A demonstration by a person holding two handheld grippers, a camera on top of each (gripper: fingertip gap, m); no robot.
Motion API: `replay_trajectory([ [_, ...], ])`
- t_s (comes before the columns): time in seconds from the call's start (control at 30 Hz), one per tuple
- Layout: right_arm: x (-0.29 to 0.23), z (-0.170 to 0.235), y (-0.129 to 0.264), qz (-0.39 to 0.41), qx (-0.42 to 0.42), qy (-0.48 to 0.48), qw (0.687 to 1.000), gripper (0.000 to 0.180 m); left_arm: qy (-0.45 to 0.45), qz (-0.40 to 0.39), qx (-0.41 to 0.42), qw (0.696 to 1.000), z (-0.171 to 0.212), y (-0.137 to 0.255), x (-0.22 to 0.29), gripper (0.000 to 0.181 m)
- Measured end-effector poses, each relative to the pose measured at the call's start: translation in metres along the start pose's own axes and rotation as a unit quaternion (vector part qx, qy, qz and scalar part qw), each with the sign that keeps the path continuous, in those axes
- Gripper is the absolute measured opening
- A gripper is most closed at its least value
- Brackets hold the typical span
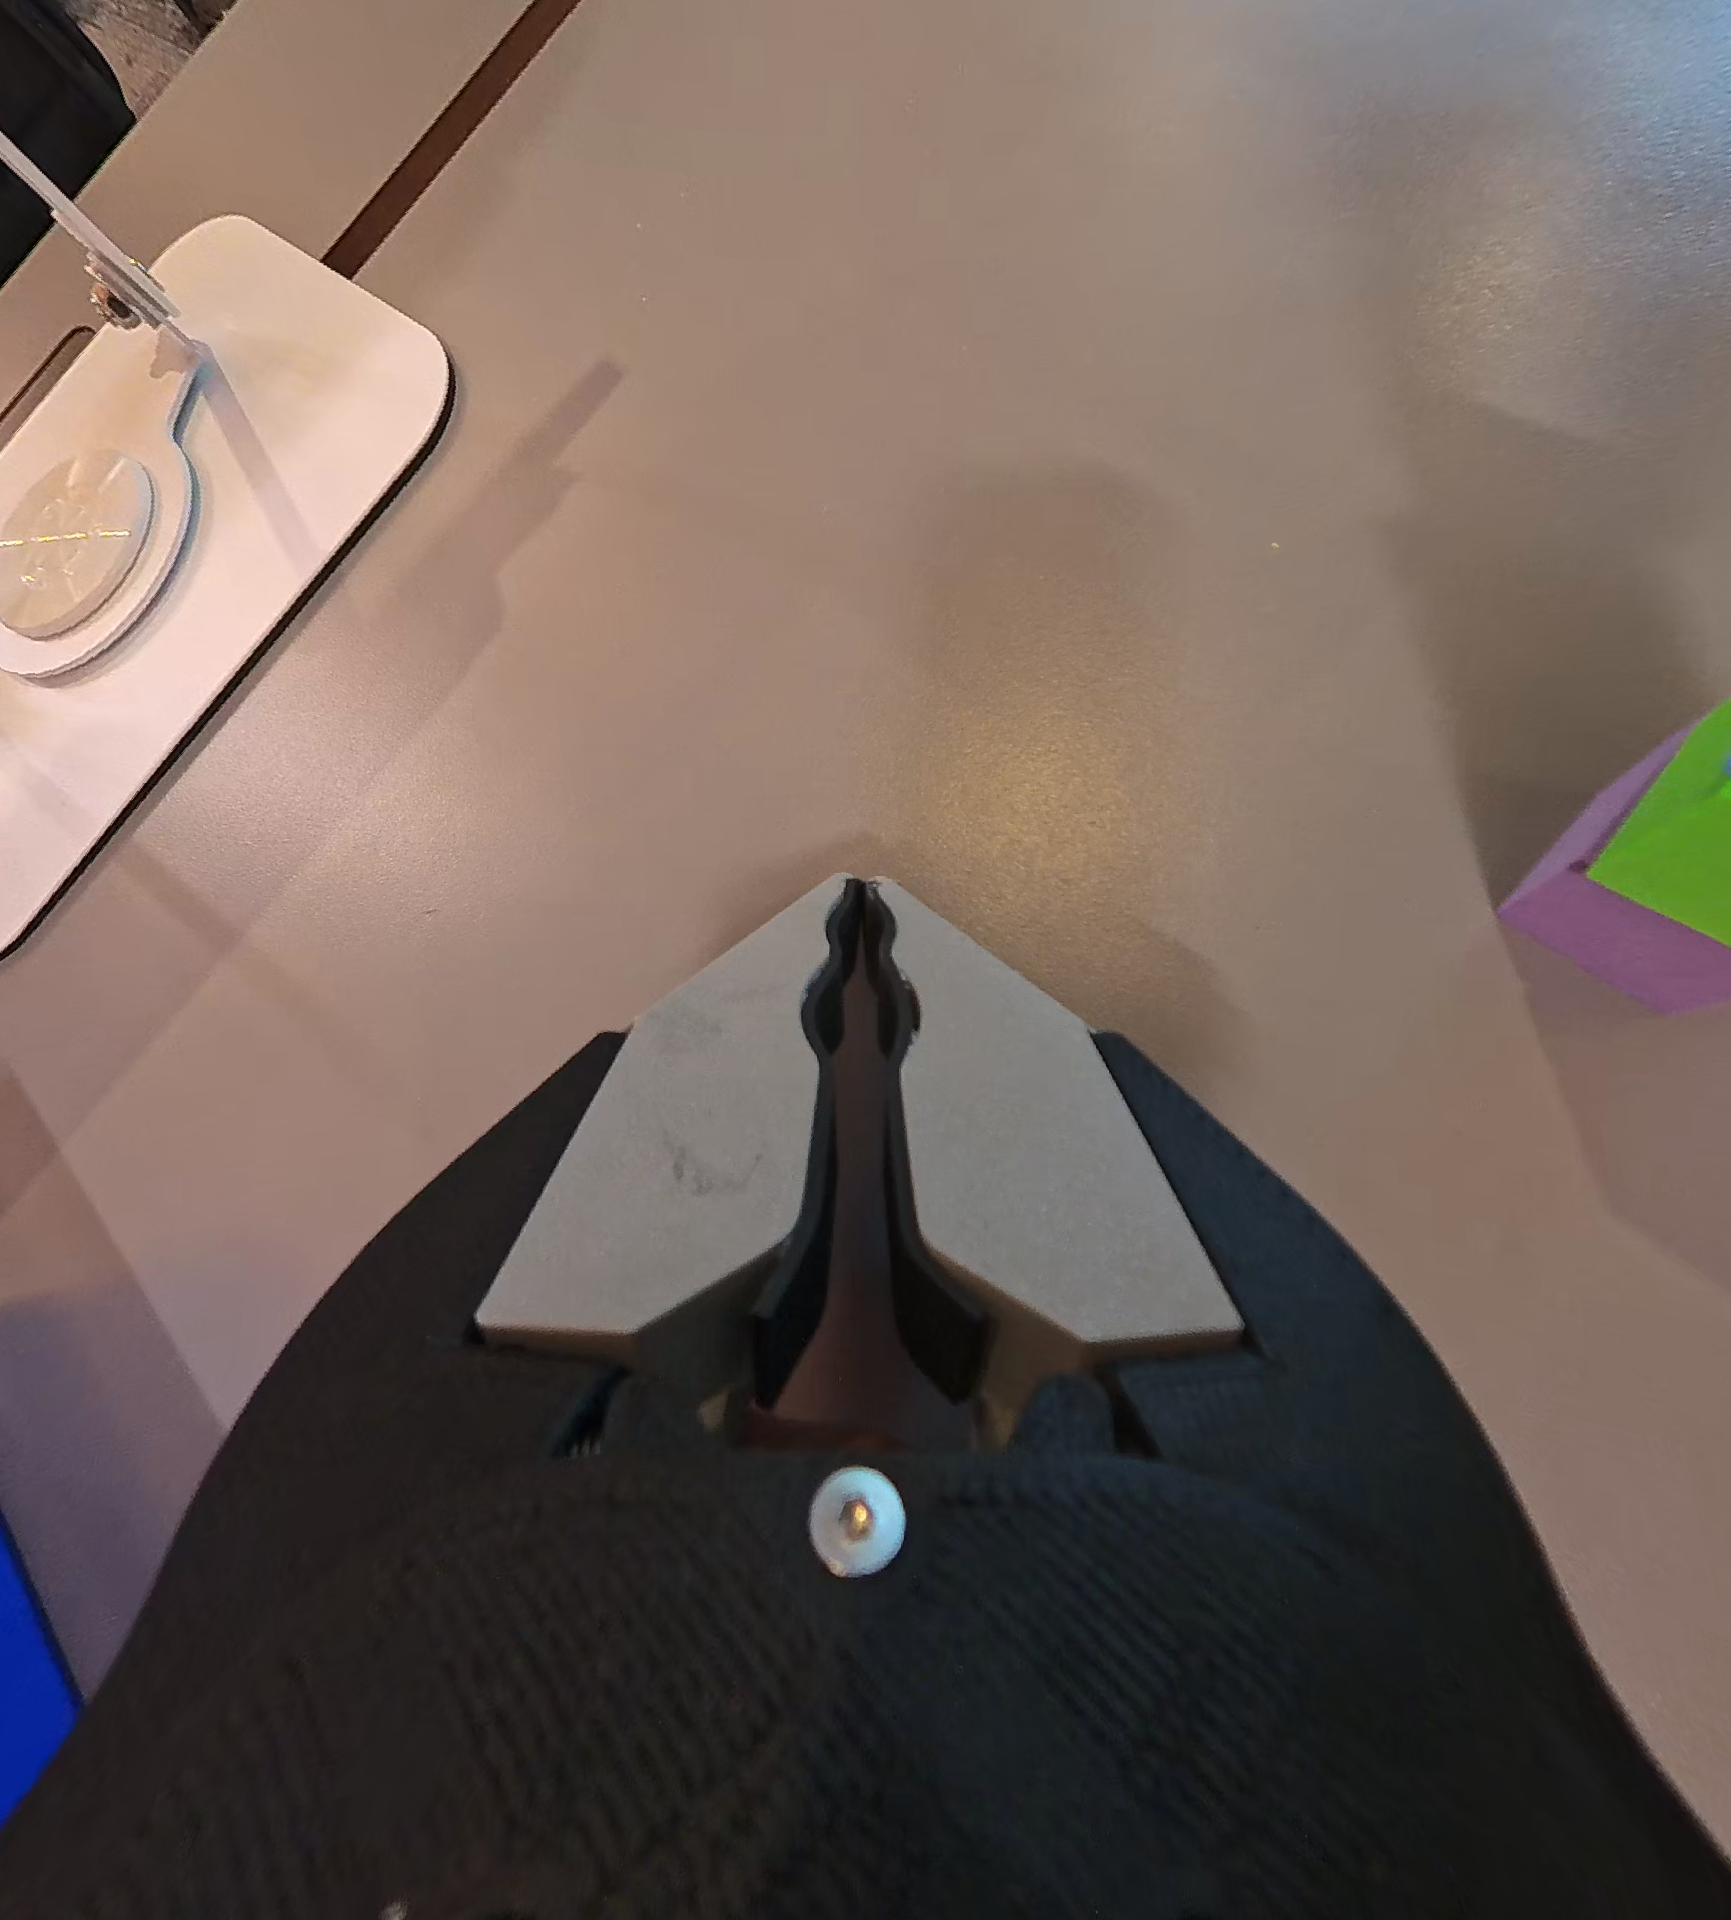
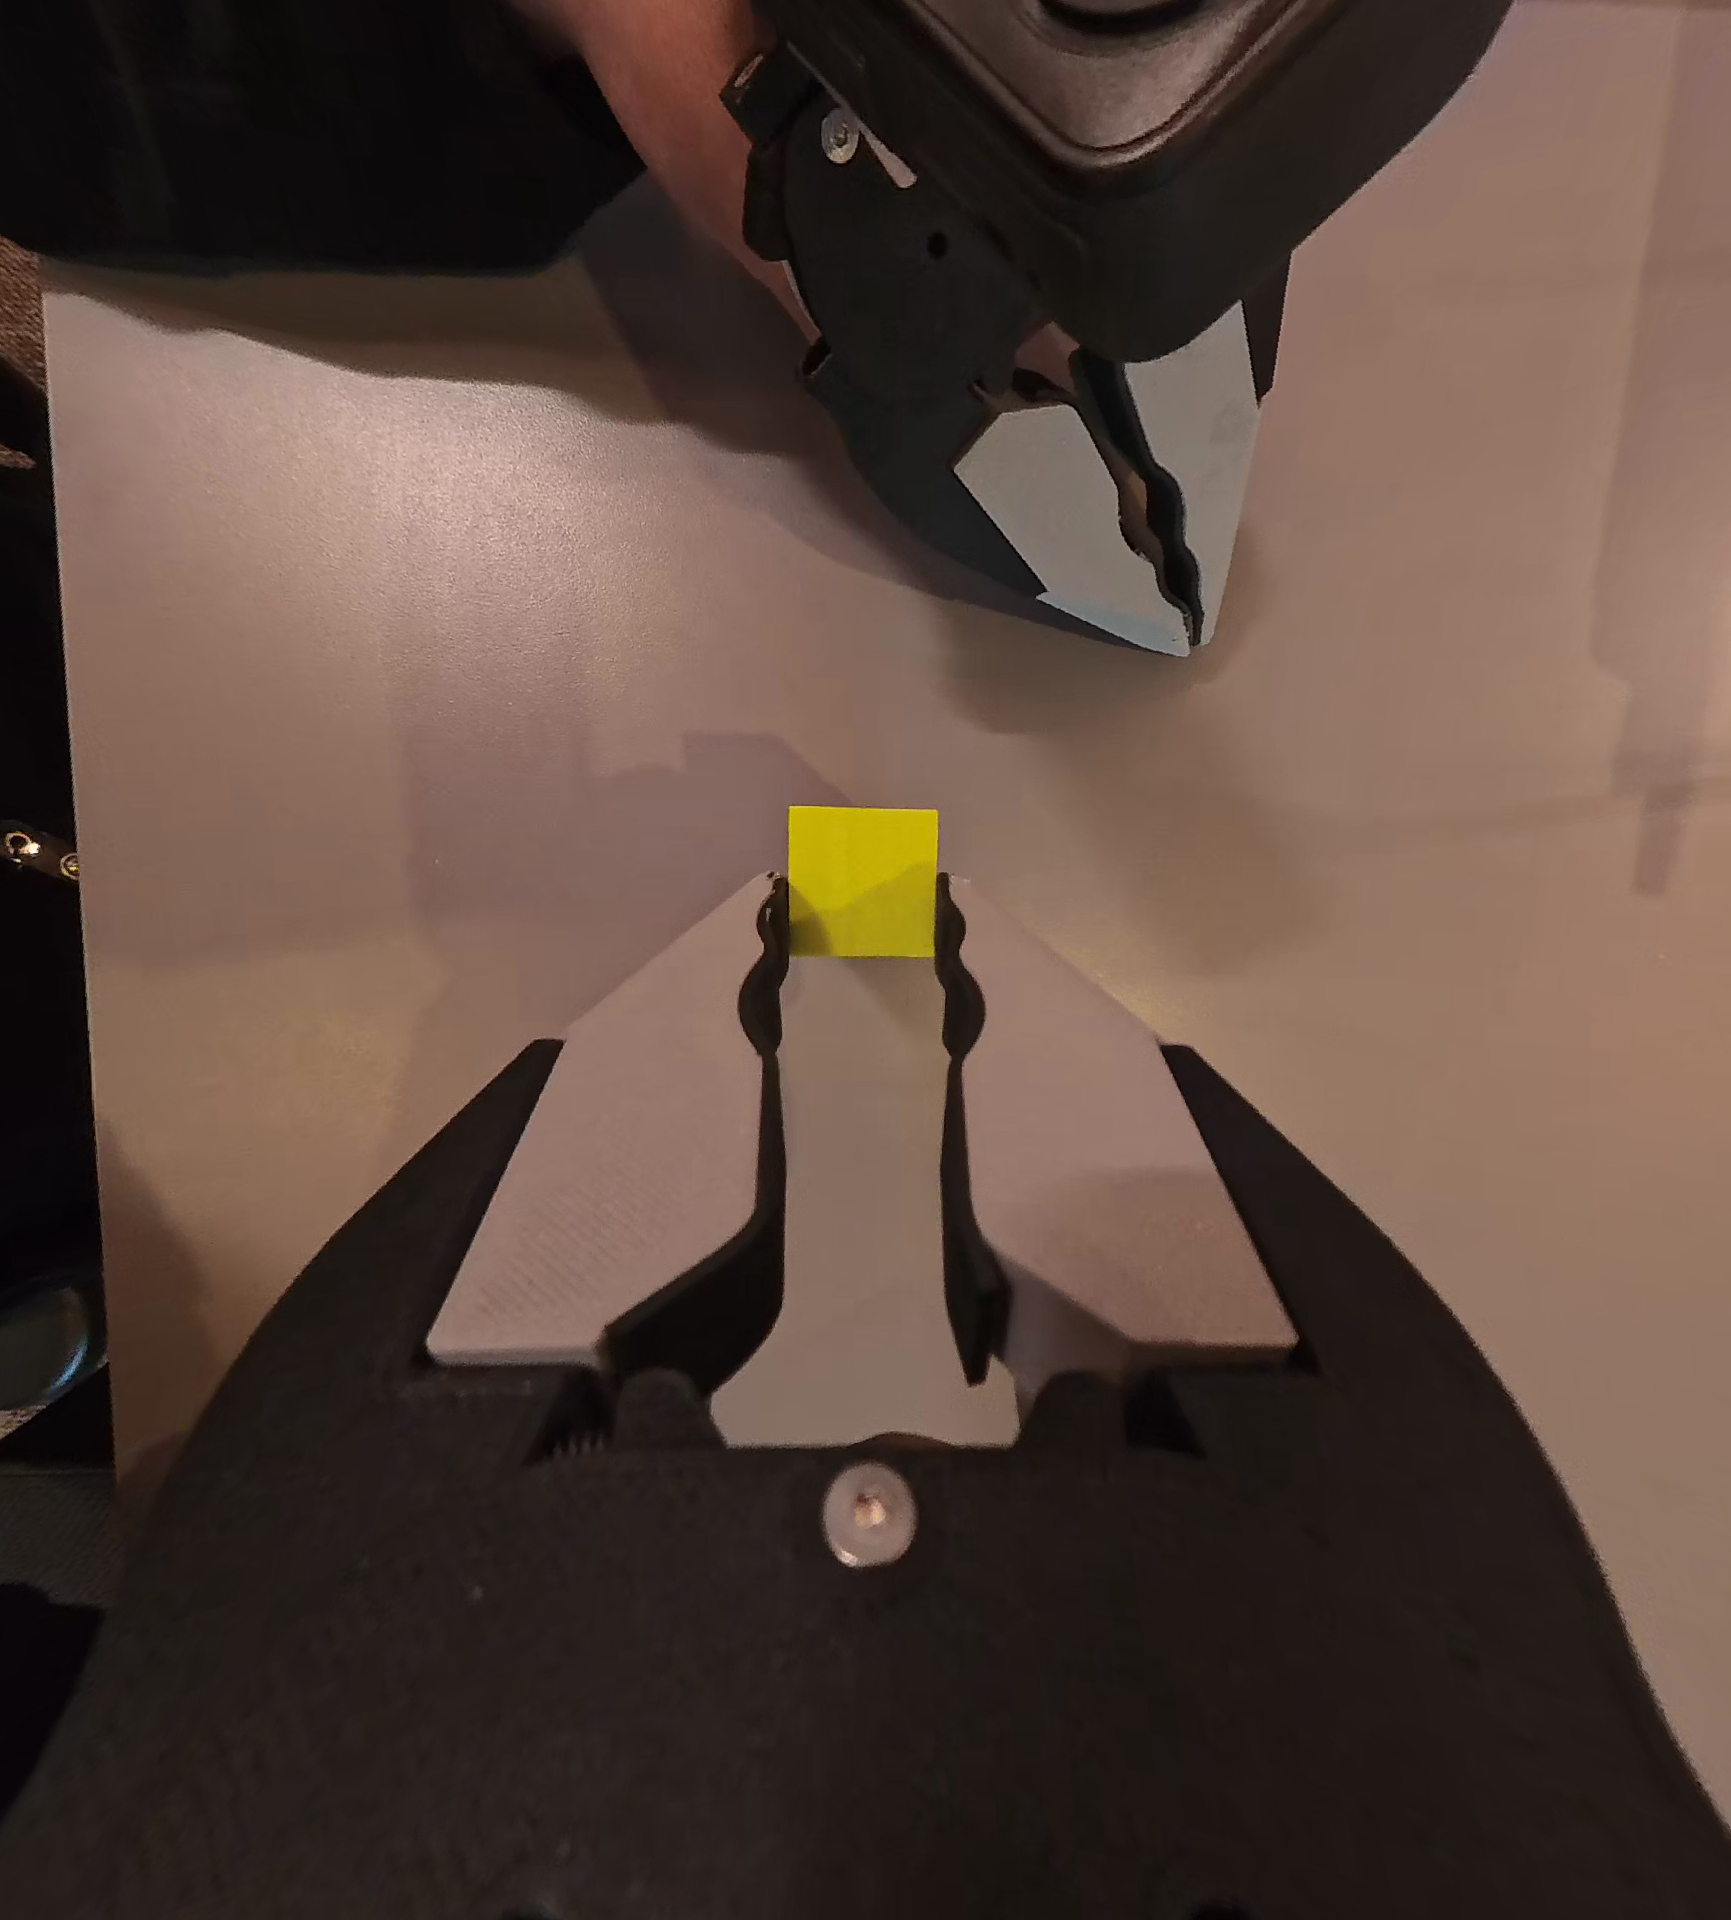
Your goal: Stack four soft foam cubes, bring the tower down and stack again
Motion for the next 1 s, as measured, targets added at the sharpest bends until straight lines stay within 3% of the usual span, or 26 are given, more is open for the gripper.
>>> replay_trajectory([
  [0.47, 0.001, -0.003, 0.008, -0.001, 0.027, -0.006, 1.0, 0.041, 0.0, 0.0, 0.0, 1.0, 0.0, 0.0, 0.0, 0.0],
  [1.0, 0.016, -0.013, 0.045, 0.092, 0.158, -0.049, 0.982, 0.039, -0.001, 0.01, 0.002, 1.0, 0.0, 0.001, 0.001, 0.0],
])
Point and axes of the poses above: each gripper's, where its closed fingertips meet, y back along the fingers, z out of its underside, x = y × z across the jaws, the point moved 9 cm from there along y, back along the fingers, and after that the axes turned 2 degrees about x, right-handed, at the moved point
